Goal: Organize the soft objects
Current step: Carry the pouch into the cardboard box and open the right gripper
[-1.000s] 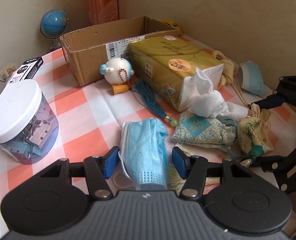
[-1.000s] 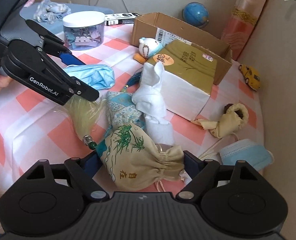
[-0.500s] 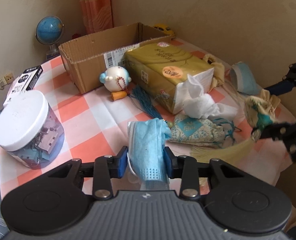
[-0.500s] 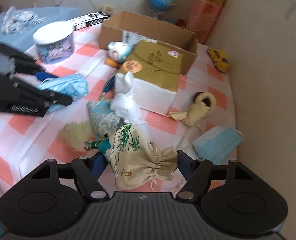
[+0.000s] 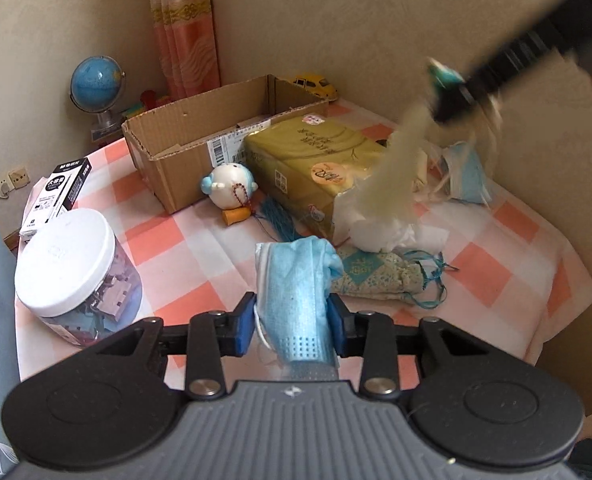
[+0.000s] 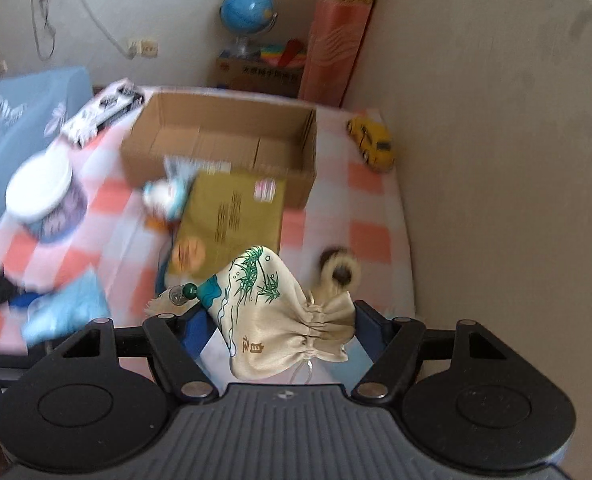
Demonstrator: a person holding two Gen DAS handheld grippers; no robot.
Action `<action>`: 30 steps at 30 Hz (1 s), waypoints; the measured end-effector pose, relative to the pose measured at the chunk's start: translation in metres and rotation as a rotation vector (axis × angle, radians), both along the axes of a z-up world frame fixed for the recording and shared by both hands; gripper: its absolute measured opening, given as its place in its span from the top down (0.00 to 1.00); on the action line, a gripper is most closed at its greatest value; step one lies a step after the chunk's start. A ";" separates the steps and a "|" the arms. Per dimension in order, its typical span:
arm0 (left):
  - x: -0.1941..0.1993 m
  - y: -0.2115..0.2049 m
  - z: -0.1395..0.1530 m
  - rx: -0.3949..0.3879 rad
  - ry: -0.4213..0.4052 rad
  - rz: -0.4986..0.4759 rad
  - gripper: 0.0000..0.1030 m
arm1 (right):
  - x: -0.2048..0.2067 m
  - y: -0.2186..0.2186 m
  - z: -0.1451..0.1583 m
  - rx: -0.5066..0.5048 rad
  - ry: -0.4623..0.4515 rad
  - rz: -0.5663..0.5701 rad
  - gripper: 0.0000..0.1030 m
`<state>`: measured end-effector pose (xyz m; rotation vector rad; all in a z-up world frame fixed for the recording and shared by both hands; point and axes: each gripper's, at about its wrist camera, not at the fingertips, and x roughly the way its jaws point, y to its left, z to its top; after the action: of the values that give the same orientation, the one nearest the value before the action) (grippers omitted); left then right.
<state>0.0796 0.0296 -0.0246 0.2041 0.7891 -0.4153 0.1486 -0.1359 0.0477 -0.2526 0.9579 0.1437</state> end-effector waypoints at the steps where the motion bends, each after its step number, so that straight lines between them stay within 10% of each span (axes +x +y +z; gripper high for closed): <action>1: 0.001 0.000 0.000 0.001 -0.001 0.000 0.65 | 0.007 0.002 0.006 0.009 -0.007 -0.004 0.25; 16: 0.022 0.007 0.003 -0.009 0.021 0.032 0.65 | 0.146 0.040 0.074 0.143 -0.055 -0.025 0.25; 30: 0.044 0.011 -0.011 0.001 0.065 0.071 0.65 | 0.232 0.069 -0.015 0.155 0.134 -0.061 0.19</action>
<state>0.1232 0.0404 -0.0361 0.1638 0.8584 -0.3556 0.3810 -0.0669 0.0325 -0.0710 1.0808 0.1796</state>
